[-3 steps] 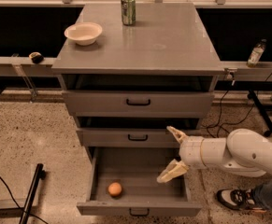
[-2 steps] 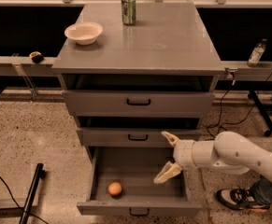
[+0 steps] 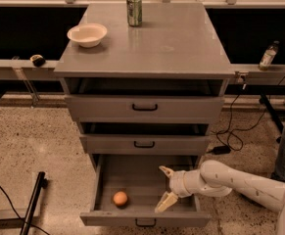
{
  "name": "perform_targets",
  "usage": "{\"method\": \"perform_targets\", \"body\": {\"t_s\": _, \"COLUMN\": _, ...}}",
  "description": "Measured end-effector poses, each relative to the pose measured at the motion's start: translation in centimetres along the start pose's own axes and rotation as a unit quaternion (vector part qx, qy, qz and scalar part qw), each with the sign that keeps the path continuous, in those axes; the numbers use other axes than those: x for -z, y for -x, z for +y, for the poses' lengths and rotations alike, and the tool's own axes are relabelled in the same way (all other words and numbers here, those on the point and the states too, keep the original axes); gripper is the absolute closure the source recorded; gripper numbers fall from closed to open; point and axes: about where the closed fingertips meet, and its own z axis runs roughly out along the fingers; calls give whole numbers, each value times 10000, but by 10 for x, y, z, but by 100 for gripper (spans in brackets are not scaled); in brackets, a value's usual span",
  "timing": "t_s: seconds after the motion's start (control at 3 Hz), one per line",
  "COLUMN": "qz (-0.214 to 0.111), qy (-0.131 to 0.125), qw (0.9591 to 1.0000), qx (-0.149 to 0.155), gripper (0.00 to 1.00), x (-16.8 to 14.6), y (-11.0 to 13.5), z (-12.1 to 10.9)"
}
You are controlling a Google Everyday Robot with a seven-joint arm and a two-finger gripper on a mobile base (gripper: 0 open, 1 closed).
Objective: Pick orange from bottom drawer and place on counter
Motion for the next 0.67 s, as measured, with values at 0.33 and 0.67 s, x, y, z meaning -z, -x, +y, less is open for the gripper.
{"method": "perform_targets", "body": {"t_s": 0.33, "qz": 0, "qy": 1, "qw": 10000, "qx": -1, "gripper": 0, "x": 0, "y": 0, "z": 0}}
{"method": "perform_targets", "body": {"t_s": 0.67, "qz": 3, "qy": 167, "qw": 9997, "qx": -202, "gripper": 0, "x": -67, "y": -7, "z": 1}}
